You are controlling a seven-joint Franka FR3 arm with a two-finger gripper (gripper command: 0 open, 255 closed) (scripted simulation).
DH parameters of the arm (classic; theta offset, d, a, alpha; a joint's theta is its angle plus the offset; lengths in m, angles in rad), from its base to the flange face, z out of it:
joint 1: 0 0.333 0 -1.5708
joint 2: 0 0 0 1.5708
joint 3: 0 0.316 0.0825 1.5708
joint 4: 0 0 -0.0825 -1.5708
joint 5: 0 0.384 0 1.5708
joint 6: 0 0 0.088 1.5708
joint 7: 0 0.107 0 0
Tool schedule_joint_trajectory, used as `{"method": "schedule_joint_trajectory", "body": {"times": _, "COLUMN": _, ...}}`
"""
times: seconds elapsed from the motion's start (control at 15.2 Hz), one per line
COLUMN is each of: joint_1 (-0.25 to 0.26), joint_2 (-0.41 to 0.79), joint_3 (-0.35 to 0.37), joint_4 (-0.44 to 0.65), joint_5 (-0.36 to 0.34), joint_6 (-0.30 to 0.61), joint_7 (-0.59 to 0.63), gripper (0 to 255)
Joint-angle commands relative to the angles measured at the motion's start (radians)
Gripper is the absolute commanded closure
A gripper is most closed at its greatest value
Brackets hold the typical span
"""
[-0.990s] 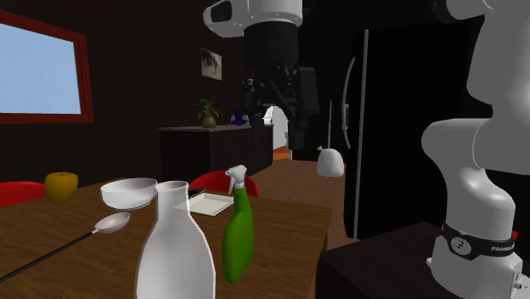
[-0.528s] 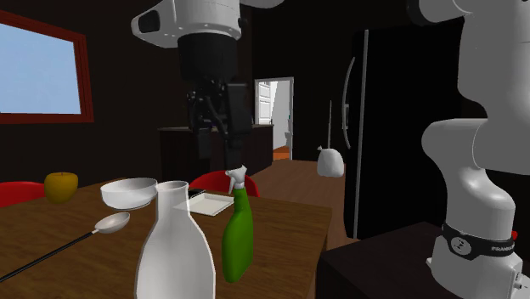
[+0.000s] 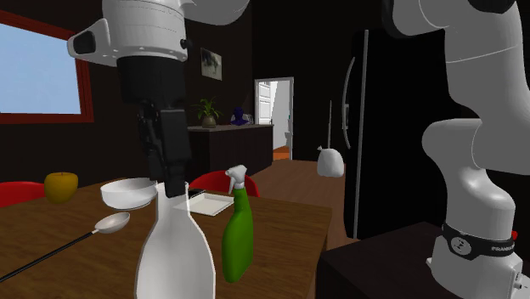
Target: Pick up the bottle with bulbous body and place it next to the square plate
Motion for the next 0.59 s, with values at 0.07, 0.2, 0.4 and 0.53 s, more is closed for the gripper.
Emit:
{"method": "schedule_joint_trajectory", "body": {"times": 0.07, "joint_1": 0.000, "joint_2": 0.005, "joint_3": 0.000, "joint_4": -0.032, "joint_5": 0.001, "joint_6": 0.037, "joint_7": 0.000, "gripper": 0}}
{"method": "schedule_joint_trajectory", "body": {"times": 0.2, "joint_1": 0.000, "joint_2": 0.010, "joint_3": 0.001, "joint_4": -0.060, "joint_5": 0.001, "joint_6": 0.070, "joint_7": -0.001, "gripper": 0}}
{"method": "schedule_joint_trajectory", "body": {"times": 0.4, "joint_1": 0.000, "joint_2": 0.009, "joint_3": 0.001, "joint_4": -0.060, "joint_5": 0.001, "joint_6": 0.070, "joint_7": -0.001, "gripper": 0}}
{"method": "schedule_joint_trajectory", "body": {"times": 0.53, "joint_1": 0.000, "joint_2": 0.010, "joint_3": 0.001, "joint_4": -0.060, "joint_5": 0.001, "joint_6": 0.070, "joint_7": -0.001, "gripper": 0}}
